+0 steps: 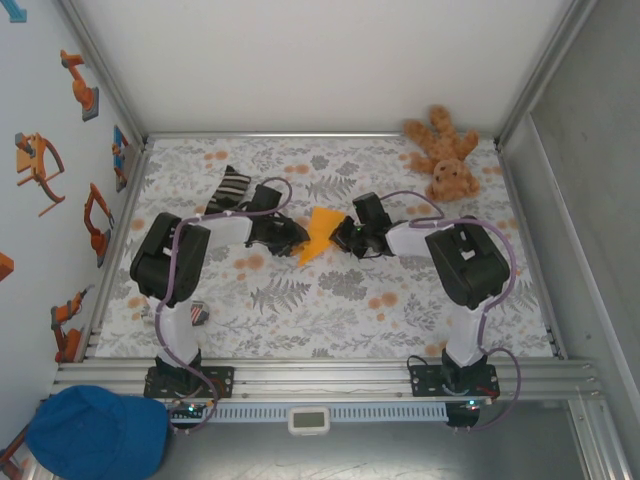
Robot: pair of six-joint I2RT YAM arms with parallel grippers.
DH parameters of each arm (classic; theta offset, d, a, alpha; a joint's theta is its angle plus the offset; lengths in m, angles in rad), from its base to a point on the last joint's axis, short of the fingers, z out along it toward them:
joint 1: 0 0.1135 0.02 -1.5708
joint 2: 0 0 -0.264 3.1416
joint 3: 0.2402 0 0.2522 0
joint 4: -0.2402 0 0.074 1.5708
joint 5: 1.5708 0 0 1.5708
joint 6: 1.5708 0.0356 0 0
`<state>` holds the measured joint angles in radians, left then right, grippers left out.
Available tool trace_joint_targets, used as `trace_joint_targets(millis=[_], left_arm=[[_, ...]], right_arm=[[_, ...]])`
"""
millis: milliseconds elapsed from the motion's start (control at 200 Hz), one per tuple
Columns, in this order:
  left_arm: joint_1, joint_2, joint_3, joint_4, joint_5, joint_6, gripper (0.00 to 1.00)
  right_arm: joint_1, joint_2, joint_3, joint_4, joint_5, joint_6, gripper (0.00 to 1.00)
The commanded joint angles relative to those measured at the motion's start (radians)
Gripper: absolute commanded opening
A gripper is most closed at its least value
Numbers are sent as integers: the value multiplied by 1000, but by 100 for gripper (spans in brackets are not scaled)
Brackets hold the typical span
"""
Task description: Fold a paper plane with a square sheet of paper (pick it up from the middle)
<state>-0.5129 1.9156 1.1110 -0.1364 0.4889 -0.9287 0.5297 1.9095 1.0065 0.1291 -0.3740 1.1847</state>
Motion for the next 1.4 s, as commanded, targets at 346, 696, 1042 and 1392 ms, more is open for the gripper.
trace_joint_targets(millis=[346,696,1042,1392], left_arm=[[-154,-144,-41,120,-234,501,50],[-203,-115,-125,328,-267,719,55],[-288,-48,-73,297,-443,892,51],[-321,-2,-79,354,-535,988,38]], right_arm=[[-28,-154,11,-129,101,39,0],[-52,-158,10,-126,62,75,0],[-62,-144,17,-131,35,109,0],[-68,-137,23,-138,12,125,0]])
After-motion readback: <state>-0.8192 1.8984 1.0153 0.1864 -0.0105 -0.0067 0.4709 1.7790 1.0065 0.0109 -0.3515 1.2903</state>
